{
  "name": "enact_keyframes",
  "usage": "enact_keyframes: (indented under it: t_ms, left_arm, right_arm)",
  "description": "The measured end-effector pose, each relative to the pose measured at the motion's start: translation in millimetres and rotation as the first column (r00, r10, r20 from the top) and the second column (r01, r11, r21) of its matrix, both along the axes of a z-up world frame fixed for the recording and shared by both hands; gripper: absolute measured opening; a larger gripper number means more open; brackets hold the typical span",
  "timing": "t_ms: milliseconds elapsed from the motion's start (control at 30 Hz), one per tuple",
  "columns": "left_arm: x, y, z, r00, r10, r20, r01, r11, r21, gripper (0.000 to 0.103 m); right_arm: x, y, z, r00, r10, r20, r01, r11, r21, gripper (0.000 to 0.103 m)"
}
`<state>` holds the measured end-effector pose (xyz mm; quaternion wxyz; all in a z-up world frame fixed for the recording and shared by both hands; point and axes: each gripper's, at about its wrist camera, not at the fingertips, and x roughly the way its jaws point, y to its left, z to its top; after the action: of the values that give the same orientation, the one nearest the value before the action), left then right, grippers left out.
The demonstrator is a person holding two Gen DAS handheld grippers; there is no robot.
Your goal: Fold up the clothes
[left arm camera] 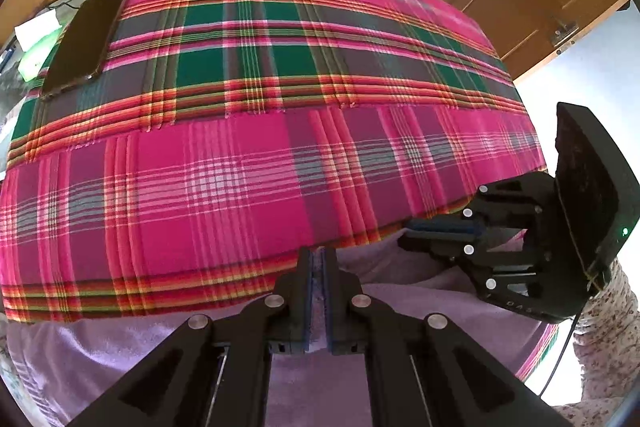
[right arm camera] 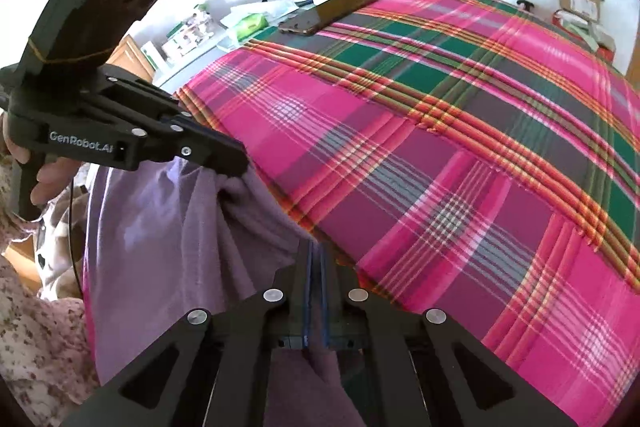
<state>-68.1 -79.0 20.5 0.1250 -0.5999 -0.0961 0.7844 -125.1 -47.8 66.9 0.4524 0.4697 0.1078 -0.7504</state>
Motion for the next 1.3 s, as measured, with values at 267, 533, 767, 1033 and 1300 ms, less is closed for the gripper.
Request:
enact_keyframes:
  t_ms: [267,533,767,1033,1300]
  left_arm:
    - [-5.8,-2.9,-7.7,1.0,0.008,0.011,-0.009,1.0,0.021,0.005]
    - [-5.6,-4.1,-8.3,1.0,0.011,0.012,-0.011,0.999,0.036,0.005]
    - [-2.4,-15.8,-4.8,0.999,0.043,0.012,-0.043,0.996,0.077,0.006]
    - [8.3,-30.6,8.8,0.997,0.079,-0.027,-0.075,0.989,0.128,0.006]
    - [34.3,-30.5,12.0,0.998,0.06,-0.032,-0.055,0.989,0.137,0.008]
  right_arm:
    - [-9.0,11.0,2.1,0.99,-0.117,-0.084,0.12,0.992,0.033,0.0]
    - [1.4,8.6,12.6,0.998,-0.027,-0.06,0.026,1.0,-0.012,0.007]
    - [1.9,8.9,17.4,0.997,-0.056,-0.061,0.055,0.998,-0.01,0.019]
    - [27.2,40.5,39.1,0.994,-0.013,-0.107,0.012,1.0,-0.012,0.02]
    - [34.4,27.4,25.2,0.995,0.082,-0.052,-0.082,0.997,0.0,0.02]
